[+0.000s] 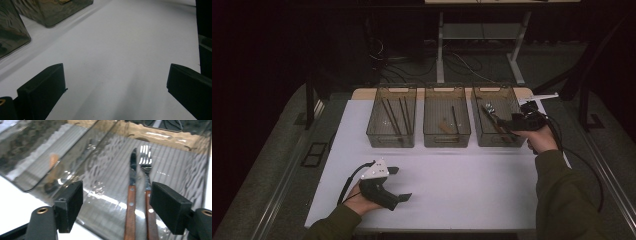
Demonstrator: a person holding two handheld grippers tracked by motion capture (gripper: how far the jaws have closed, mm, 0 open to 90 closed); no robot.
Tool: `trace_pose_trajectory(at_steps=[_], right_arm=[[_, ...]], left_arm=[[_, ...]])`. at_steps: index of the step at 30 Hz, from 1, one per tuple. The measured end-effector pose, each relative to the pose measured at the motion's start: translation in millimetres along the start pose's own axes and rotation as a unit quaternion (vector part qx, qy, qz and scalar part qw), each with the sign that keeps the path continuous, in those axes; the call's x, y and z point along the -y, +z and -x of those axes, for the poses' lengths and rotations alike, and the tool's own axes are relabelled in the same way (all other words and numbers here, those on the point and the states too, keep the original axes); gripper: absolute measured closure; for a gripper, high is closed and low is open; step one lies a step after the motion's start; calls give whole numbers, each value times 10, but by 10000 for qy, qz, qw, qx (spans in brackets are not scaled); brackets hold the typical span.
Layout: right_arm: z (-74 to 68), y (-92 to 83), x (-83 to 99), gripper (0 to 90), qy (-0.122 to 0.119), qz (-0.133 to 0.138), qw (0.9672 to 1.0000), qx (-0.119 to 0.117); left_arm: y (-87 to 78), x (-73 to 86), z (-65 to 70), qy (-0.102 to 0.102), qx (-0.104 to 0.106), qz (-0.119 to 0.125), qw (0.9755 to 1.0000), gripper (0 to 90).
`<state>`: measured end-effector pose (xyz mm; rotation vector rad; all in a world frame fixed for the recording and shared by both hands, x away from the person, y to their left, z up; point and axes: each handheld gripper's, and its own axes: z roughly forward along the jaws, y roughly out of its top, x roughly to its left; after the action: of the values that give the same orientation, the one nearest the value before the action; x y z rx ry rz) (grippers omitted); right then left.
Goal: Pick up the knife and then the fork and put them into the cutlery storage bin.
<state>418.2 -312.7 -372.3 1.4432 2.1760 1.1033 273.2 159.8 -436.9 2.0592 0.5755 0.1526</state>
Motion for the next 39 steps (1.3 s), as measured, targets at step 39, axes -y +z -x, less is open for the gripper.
trace_pose_trajectory(at_steps=[39], right_arm=[[-878, -367, 1089, 157, -828, 734, 9853, -1300]], left_arm=[[-22, 12, 4, -42, -66, 65, 9999, 8]])
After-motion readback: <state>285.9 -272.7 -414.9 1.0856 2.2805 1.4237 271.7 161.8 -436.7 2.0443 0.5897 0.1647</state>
